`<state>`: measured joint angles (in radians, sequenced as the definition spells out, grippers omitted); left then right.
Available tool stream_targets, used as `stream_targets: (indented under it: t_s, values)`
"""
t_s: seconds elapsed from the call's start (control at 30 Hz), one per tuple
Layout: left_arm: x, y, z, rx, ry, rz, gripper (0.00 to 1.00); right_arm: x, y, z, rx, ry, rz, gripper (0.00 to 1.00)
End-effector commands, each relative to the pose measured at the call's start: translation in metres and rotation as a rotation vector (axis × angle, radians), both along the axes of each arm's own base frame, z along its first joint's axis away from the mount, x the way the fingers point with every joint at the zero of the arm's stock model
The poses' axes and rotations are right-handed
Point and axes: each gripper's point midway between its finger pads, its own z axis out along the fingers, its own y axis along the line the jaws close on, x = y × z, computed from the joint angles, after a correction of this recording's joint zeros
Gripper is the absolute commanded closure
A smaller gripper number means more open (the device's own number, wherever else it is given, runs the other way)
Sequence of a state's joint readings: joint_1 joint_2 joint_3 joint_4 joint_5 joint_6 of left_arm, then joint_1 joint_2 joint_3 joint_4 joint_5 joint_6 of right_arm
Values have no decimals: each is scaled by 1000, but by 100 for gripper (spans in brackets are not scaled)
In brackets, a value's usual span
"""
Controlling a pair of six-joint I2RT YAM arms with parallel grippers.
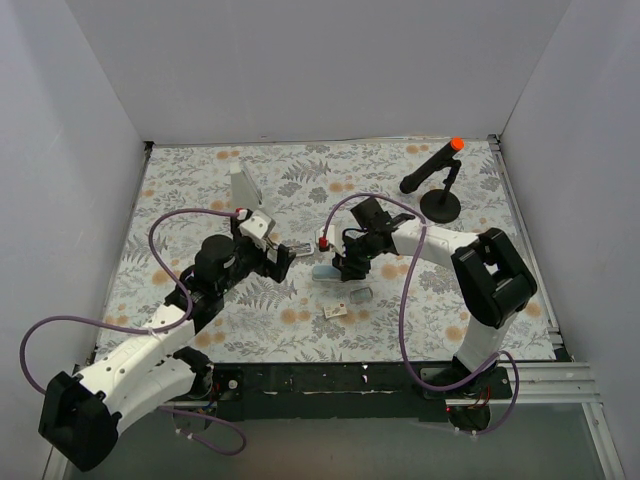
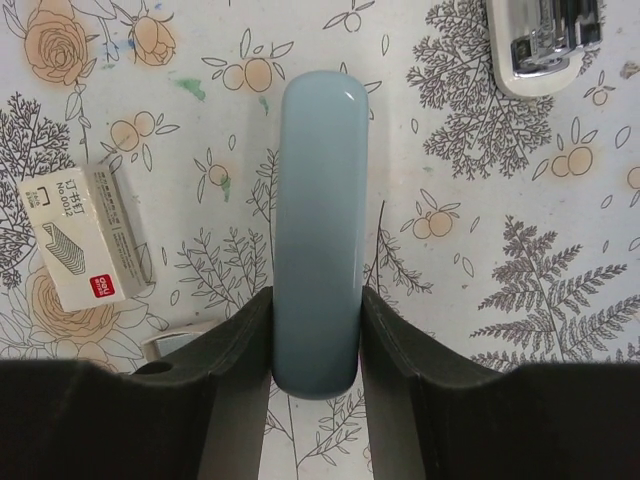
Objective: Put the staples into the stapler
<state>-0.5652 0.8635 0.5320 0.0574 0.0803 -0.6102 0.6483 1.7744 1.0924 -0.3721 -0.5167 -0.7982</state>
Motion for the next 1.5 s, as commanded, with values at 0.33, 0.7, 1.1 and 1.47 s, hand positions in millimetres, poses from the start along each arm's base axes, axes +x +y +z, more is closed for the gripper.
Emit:
stream_targets:
  t_s: [0.33,0.7,1.1,1.47]
  values:
    - [-15,-42,-5,137,21,-341,2,-9,3,112,429,-257,-215,27]
    - [-7,-97,-33,359,54,-658,2,-7,-98,168,915,-494,-888,8]
    - [0,-151,-84,526,79,-849,7,-20,-136,167,1015,-566,-1004,10]
    - [-2,-171,-112,585,158,-942,28,-19,-142,163,1015,-576,-1040,12]
